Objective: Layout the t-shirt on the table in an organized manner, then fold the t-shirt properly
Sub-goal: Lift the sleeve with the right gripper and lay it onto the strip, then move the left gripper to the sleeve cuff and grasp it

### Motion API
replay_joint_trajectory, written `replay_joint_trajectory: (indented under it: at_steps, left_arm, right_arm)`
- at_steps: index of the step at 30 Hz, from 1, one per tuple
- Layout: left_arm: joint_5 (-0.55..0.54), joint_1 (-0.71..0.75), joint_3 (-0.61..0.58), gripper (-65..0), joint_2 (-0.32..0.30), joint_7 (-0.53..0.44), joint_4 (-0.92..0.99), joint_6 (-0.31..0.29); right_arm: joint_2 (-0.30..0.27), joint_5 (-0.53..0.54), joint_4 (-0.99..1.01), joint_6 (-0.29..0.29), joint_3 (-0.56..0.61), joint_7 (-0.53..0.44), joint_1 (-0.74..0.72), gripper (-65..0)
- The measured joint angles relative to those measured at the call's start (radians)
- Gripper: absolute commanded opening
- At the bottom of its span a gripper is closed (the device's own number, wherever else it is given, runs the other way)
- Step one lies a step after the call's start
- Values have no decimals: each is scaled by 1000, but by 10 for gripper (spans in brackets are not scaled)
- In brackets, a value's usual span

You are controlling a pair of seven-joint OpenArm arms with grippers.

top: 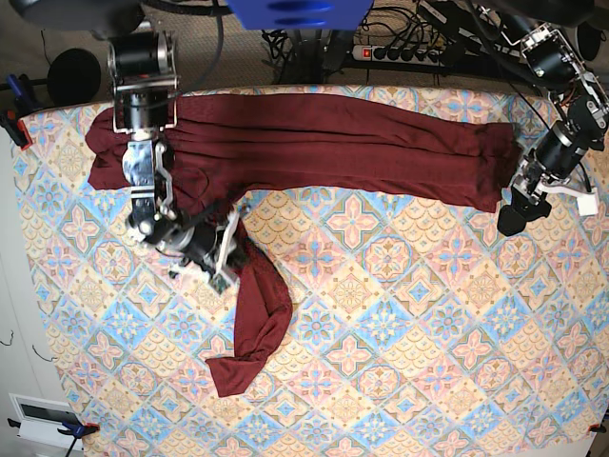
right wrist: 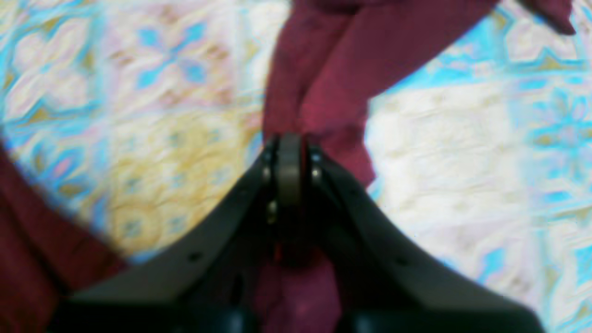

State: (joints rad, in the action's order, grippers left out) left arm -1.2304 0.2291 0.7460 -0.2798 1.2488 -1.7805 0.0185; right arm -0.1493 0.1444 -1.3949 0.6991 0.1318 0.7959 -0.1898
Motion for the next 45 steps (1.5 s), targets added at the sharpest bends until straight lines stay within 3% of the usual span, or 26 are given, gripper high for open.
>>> replay_joint_trajectory:
  at_steps: [11, 20, 24, 30, 34, 37, 40, 45]
  left_arm:
    - [0, 1, 0, -106, 0, 2, 0, 0]
    - [0, 2, 0, -106, 0, 0, 0, -1]
    - [3, 1, 0, -106, 0, 0, 0, -1]
    - [3, 1, 0, -106, 0, 0, 0, -1]
    - [3, 1, 0, -106, 0, 0, 0, -1]
    - [4, 1, -23, -106, 0, -8, 0, 0]
    - [3, 1, -71, -106, 8, -3, 0, -1]
    - [11, -29, -171, -101, 9, -2, 0, 2]
  right_arm:
    - [-1, 3, -453, -1, 6, 117, 239, -650]
    - [-4, 0, -541, 2, 10, 129, 443, -650]
    - [-35, -2, -543, -4, 117, 119, 442, -650]
    - [-155, 1, -548, 0, 354, 114, 431, -650]
    - [-161, -2, -548, -1, 449, 109, 380, -648]
    - [-156, 10, -548, 0, 457, 111, 372, -644]
    - [-161, 9, -547, 0, 451, 114, 372, -599]
    - [-160, 10, -547, 0, 407, 117, 370, -451]
